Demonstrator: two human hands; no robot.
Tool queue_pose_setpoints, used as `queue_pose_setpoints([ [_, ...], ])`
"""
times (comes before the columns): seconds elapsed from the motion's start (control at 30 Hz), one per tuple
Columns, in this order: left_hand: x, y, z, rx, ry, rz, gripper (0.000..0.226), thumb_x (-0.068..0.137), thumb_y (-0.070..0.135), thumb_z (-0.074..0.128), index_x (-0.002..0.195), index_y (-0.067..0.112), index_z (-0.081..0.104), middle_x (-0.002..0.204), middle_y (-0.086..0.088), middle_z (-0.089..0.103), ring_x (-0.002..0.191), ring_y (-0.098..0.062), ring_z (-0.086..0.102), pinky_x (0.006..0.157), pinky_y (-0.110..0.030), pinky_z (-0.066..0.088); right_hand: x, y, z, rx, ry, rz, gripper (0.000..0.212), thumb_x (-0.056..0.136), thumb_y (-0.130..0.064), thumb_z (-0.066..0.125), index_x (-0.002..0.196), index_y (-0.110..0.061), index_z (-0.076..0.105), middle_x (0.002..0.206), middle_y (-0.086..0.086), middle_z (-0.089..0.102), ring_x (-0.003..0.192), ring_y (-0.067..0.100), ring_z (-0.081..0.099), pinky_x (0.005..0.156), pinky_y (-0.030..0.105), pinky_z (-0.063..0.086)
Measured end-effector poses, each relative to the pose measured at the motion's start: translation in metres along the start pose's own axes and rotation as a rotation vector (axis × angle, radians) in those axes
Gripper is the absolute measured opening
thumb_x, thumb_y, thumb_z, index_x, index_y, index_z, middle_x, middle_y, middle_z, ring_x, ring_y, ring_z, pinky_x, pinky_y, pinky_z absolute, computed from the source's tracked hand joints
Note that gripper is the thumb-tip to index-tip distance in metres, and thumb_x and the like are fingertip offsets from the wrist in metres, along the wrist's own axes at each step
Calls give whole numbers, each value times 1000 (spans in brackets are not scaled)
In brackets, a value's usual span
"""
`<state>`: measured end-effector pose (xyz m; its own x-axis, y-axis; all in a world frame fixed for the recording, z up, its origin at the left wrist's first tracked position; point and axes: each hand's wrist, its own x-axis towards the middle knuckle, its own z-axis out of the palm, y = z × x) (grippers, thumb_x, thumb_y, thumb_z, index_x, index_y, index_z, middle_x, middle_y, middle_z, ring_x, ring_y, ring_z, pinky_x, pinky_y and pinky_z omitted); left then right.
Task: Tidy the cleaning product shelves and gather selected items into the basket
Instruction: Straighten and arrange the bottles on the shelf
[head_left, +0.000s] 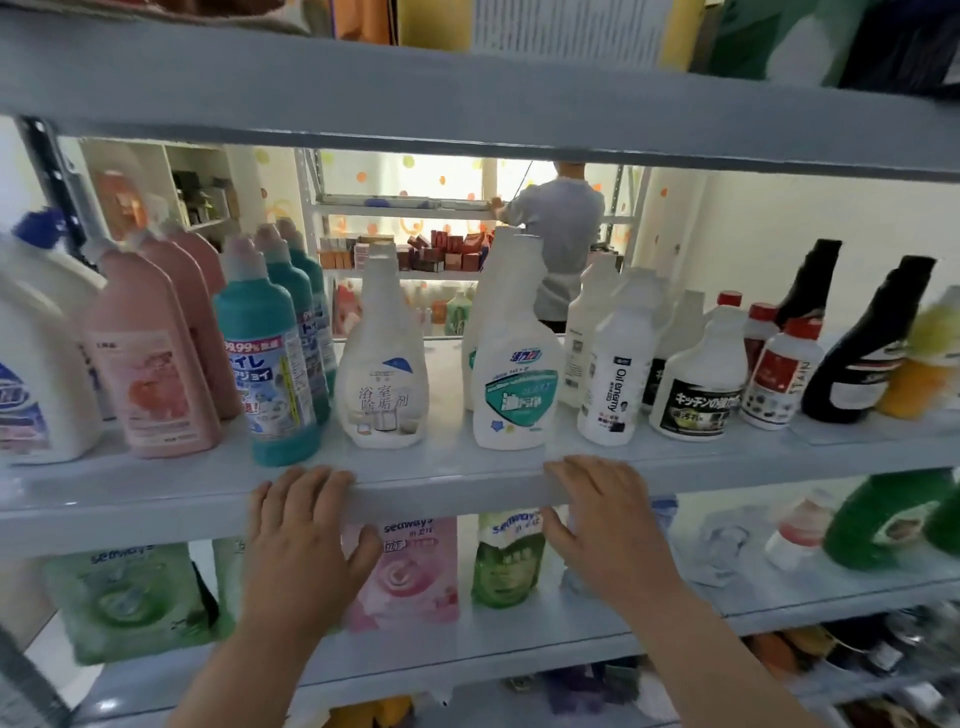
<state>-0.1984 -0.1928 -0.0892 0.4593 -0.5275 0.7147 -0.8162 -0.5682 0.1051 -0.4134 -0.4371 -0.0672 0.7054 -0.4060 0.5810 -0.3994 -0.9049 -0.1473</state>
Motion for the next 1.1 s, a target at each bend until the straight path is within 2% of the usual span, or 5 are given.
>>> queue_pose_setpoints([
  [0.13, 19, 60, -2, -109, -19, 111, 43, 86, 36, 53, 113, 6, 70, 104, -11, 69, 95, -36, 67, 87, -48, 56, -4, 37, 17, -20, 88, -95, 52, 86, -38, 62, 133, -16, 62, 134, 6, 58, 127, 30, 55, 115, 44, 38],
  [0.37, 108, 132, 19, -645, -270, -482, 89, 80, 43, 82, 148, 30, 27, 137, 5, 47, 118, -17, 57, 99, -44, 53, -2, 40, 44, -28, 266, -102, 58, 71, -30, 74, 124, -10, 67, 125, 20, 62, 119, 42, 55, 106, 57, 42],
  [0.53, 128, 144, 37, -688, -246, -558, 63, 78, 38, 86, 123, 38, 43, 101, 32, 55, 82, 17, 59, 60, -3, 40, -2, 50, 51, 8, 354, -198, 61, 67, -25, 79, 125, -9, 70, 124, 21, 64, 122, 38, 51, 109, 53, 36],
  [0.63, 123, 145, 38, -673, -197, -560, 52, 77, 38, 86, 109, 44, 46, 96, 33, 59, 81, 33, 50, 57, -2, 39, -3, 57, 52, 53, 335, -244, 64, 69, -22, 77, 132, -11, 67, 129, 19, 62, 125, 38, 51, 110, 53, 37],
  [1.1, 67, 174, -24, -925, -140, -595, 50, 81, 24, 85, 109, 47, 51, 102, 19, 72, 90, 3, 69, 70, -19, 57, -3, 31, -8, 605, -21, -47, 63, 96, -59, 49, 149, -24, 48, 140, -8, 50, 135, 12, 40, 121, 31, 23],
])
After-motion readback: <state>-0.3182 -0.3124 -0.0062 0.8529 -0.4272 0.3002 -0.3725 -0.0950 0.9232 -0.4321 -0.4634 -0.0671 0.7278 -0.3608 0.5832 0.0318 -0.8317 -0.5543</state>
